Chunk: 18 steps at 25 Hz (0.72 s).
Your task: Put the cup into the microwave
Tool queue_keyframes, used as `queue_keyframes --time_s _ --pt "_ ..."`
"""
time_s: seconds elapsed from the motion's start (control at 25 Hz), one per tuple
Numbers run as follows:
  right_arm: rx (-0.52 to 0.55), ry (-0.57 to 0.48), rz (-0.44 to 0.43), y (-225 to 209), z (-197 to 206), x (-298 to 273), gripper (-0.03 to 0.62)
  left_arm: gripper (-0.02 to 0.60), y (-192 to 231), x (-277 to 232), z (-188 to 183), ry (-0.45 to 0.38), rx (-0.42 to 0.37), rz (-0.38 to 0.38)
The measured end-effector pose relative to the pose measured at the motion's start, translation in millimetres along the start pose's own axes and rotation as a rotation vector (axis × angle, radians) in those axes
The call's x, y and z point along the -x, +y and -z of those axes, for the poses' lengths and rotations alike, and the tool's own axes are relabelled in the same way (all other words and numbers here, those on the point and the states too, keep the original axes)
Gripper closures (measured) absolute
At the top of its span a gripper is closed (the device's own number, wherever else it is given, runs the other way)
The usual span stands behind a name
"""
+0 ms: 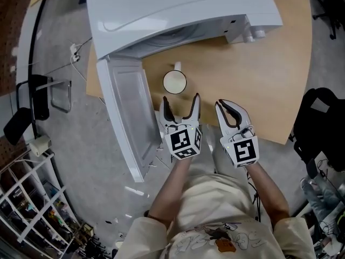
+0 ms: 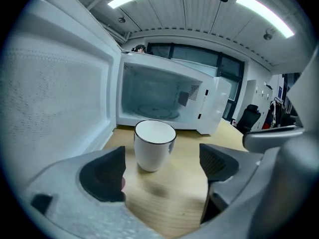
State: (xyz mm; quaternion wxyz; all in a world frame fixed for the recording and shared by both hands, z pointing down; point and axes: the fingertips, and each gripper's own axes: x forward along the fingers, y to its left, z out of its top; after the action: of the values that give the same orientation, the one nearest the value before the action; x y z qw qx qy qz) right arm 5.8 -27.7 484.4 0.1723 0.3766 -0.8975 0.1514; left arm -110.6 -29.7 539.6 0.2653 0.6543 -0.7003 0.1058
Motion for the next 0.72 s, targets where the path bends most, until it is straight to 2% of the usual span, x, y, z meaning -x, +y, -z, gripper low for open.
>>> queue_keyframes --time_s 0.24,0.4,0.6,0.72 --pt "-0.024 0.062 0.014 4 7 3 0.559 0.107 8 -35 -3 -0.023 -0.042 -0.008" --pt "-0.026 0.051 0.007 6 4 8 0.559 0.107 12 -52 -6 -0.056 -0.062 -0.024" --pt "-0.027 0.056 0.02 0 9 14 0.559 0.175 17 -67 -15 -0.118 -0.108 -0.043" --pt "-0.035 0.066 0.021 0 18 14 0.559 0.177 17 -70 -18 -0.138 -0.126 -0.014"
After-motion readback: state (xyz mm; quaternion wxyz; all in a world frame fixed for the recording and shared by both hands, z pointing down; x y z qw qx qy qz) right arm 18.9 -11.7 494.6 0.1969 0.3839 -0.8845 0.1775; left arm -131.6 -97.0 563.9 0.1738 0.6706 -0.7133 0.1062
